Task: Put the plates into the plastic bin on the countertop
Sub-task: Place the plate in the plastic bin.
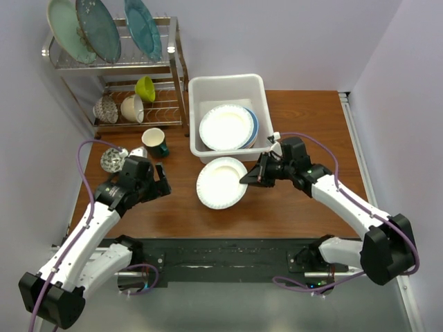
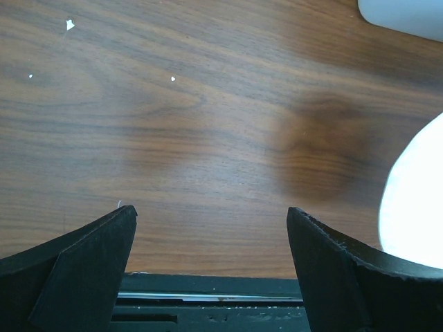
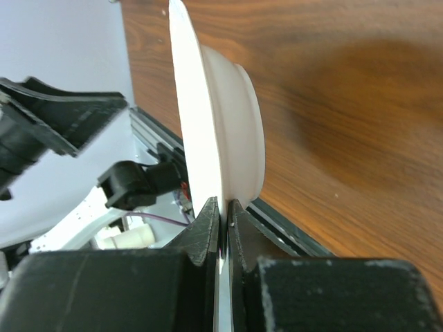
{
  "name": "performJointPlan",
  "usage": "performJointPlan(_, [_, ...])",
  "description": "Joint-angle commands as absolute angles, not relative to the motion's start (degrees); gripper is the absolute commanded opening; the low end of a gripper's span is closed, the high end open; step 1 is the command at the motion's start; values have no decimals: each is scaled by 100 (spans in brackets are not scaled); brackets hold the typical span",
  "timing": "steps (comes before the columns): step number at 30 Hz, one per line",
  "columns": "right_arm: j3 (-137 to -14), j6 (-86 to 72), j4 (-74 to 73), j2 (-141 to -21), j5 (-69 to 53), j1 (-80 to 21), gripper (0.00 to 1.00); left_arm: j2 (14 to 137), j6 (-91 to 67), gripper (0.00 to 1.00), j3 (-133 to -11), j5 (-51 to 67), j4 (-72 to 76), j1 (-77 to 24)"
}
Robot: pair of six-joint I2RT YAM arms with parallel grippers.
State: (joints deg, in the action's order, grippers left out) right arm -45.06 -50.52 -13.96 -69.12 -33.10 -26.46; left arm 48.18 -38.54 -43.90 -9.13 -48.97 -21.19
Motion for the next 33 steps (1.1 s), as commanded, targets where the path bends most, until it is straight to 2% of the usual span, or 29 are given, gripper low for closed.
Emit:
performJointPlan(1, [-5342, -5291, -712, -7171, -3700, -2461, 0, 4746, -3902, 95, -4316, -853, -4834, -2145])
performJointPlan(10, [-6353, -5572, -115, -8146, -3867, -2189, 0, 4729, -3911, 95, -4263, -835, -4808, -2145])
performJointPlan(21, [-6925, -6196, 720, -9087, -3964, -1811, 0, 4711, -3902, 95, -4245, -826, -4808, -2145])
performJointPlan(33, [-7989, -5898, 431, -10028, -3560, -1644, 0, 4772, -3876, 95, -4254, -835, -4737, -2153])
